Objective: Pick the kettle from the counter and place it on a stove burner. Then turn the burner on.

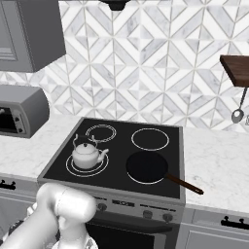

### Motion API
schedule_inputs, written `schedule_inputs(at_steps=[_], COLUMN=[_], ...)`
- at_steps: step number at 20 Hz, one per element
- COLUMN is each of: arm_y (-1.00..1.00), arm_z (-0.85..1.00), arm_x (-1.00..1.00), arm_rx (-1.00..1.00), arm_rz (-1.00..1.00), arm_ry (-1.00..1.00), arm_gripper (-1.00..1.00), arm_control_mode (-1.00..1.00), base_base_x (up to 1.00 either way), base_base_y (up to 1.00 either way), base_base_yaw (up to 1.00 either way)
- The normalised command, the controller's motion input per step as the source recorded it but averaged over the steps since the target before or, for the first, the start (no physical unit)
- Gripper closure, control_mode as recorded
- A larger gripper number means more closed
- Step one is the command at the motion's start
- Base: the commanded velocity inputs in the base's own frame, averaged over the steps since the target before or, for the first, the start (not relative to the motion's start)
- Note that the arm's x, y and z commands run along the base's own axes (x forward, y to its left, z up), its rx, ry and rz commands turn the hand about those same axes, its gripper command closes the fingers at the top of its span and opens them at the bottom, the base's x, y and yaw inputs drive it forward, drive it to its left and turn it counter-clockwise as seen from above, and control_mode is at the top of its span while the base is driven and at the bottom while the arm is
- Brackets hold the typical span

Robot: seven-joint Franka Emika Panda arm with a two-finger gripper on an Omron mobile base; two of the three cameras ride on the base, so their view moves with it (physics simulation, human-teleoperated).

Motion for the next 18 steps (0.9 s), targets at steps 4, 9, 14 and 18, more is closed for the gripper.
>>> schedule_inputs(at_steps=[4, 9, 14, 18], arm_y=[0.77, 0.68, 0.38, 0.0], arm_z=[0.01, 0.19, 0.08, 0.0], arm_x=[0.57, 0.32, -0.08, 0.0], arm_rx=[-0.24, -0.15, -0.07, 0.0], arm_rz=[0.3, 0.28, 0.3, 0.0], arm_ry=[0.13, 0.1, 0.0, -0.01], arm_gripper=[1.0, 1.0, 1.0, 1.0], arm_control_mode=[-1.0, -1.0, -1.0, -1.0], base_base_x=[0.0, 0.0, 0.0, 0.0], base_base_y=[0.0, 0.0, 0.0, 0.0], base_base_yaw=[0.0, 0.0, 0.0, 0.0])
